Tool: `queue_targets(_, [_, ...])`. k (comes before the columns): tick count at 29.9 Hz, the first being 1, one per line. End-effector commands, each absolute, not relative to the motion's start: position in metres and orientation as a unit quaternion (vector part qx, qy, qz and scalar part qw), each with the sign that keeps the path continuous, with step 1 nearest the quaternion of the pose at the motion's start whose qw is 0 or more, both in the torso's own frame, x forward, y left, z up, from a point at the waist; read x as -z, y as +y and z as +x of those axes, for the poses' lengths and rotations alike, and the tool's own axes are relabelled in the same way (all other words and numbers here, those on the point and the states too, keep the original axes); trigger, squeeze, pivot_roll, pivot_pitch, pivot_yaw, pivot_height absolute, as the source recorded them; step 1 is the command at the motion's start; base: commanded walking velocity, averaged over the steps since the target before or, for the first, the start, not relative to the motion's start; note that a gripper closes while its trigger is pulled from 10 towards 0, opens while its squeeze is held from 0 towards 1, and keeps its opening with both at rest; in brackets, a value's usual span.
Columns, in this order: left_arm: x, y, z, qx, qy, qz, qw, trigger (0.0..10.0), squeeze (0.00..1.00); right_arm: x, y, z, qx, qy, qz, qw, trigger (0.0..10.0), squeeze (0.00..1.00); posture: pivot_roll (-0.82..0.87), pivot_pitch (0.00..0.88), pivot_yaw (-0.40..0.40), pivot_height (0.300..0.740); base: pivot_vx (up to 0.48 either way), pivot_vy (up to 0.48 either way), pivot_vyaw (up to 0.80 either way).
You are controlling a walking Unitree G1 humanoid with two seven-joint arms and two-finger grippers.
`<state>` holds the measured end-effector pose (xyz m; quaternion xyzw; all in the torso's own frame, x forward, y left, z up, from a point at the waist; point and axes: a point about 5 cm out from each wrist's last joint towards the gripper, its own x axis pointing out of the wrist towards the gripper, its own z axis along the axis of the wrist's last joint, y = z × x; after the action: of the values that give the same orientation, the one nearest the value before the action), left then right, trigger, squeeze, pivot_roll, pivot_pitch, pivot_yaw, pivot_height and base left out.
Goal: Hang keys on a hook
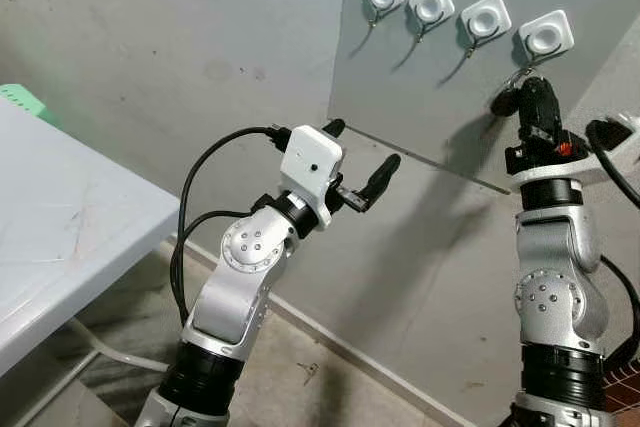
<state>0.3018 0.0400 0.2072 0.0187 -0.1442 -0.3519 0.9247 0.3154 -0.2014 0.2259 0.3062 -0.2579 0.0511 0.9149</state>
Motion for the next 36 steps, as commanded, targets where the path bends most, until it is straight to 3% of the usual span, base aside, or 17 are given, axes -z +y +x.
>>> queue_targets(1, [-0.212,0.038,0.3,0.355,-0.15,0.018,0.923,10.0,0.0,-0.228,-0.206,0.313,-0.043,-0.262,0.321,0.909,10.0,0.0,0.06,0.026,-0.043,0.74,0.0,0.0,0.0])
queue_targets(8, [-0.211,0.04,0.301,0.348,-0.148,0.016,0.926,10.0,0.0,-0.218,-0.204,0.314,-0.05,-0.241,0.339,0.908,10.0,0.0,0.07,0.029,-0.048,0.74,0.0,0.0,0.0])
queue_targets(9, [-0.211,0.041,0.301,0.346,-0.147,0.015,0.926,10.0,0.0,-0.216,-0.203,0.313,-0.052,-0.237,0.339,0.909,10.0,1.0,0.07,0.029,-0.049,0.74,0.0,0.0,0.0])
queue_targets(21, [-0.192,0.049,0.305,0.308,-0.113,-0.006,0.945,10.0,0.0,-0.184,-0.191,0.308,-0.053,-0.187,0.299,0.934,10.0,1.0,0.06,0.03,-0.046,0.74,0.0,0.0,0.0])
queue_targets(28, [-0.146,0.071,0.311,0.228,-0.061,0.007,0.972,10.0,0.0,-0.15,-0.186,0.303,-0.039,-0.132,0.206,0.969,10.0,1.0,0.06,0.022,-0.046,0.74,0.0,0.0,0.0])
queue_targets(32, [-0.113,0.082,0.311,0.209,0.011,-0.029,0.977,10.0,0.0,-0.126,-0.189,0.301,-0.014,-0.096,0.165,0.981,10.0,1.0,0.06,0.016,-0.046,0.74,0.0,0.0,0.0])
queue_targets(33, [-0.106,0.085,0.31,0.203,0.019,-0.024,0.979,10.0,0.0,-0.121,-0.19,0.3,-0.01,-0.087,0.155,0.984,10.0,0.0,0.06,0.014,-0.047,0.74,0.0,0.0,0.0])
queue_targets(36, [-0.086,0.095,0.307,0.183,0.053,-0.043,0.981,10.0,0.0,-0.104,-0.192,0.295,-0.004,-0.064,0.123,0.99,10.0,0.0,0.06,0.008,-0.046,0.74,0.0,0.0,0.0])
